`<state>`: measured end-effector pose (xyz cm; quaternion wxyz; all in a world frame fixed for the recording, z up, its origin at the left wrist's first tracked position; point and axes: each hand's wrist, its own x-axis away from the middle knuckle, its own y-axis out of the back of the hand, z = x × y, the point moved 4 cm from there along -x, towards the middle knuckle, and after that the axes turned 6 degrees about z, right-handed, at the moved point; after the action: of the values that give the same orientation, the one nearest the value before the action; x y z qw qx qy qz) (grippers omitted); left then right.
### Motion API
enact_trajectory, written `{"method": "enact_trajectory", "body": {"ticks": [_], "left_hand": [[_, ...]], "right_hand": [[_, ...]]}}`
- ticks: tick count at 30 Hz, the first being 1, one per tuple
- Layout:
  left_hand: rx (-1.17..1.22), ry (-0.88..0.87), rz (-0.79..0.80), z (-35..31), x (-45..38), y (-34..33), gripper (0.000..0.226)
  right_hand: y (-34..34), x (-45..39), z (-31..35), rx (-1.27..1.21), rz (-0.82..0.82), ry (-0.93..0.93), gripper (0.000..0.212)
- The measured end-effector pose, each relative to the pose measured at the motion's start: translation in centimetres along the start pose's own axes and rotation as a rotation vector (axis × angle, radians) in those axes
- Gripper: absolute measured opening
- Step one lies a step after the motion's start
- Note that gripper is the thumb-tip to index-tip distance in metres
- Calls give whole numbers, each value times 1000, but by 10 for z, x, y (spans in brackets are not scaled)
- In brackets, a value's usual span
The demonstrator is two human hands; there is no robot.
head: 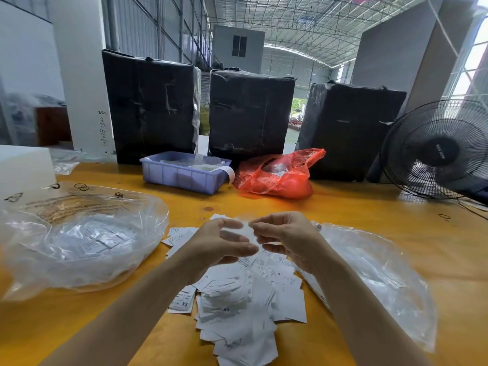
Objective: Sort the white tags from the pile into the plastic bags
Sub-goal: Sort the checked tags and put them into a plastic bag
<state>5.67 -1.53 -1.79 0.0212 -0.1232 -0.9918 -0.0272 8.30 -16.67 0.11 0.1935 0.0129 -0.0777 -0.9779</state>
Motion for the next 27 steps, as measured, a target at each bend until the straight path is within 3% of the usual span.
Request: {"method": "enact_trajectory", "body": {"ticks": [3, 9, 14, 16, 19, 22, 27], "left_hand": [[-15, -28, 1, -2, 1, 0, 65], [-47, -68, 12, 2, 0, 4, 45], [-49, -72, -148, 7, -6, 18, 36], [-18, -88, -214, 9, -8, 27, 27], [17, -105, -298, 14, -12, 37, 21], [30, -112, -336, 17, -14, 42, 21], [6, -106, -360, 20, -17, 43, 21]], "right_hand": [[-5, -1, -2, 143, 32, 15, 9], [-13, -2, -3, 210, 44, 57, 23], [-9, -9, -11, 139, -75, 62, 20], [5, -14, -19, 426, -214, 65, 16], [13, -22, -45, 903, -181, -25, 26], [7, -29, -63, 949, -121, -41, 39], [-13, -40, -69, 946, -208, 48, 59]]}}
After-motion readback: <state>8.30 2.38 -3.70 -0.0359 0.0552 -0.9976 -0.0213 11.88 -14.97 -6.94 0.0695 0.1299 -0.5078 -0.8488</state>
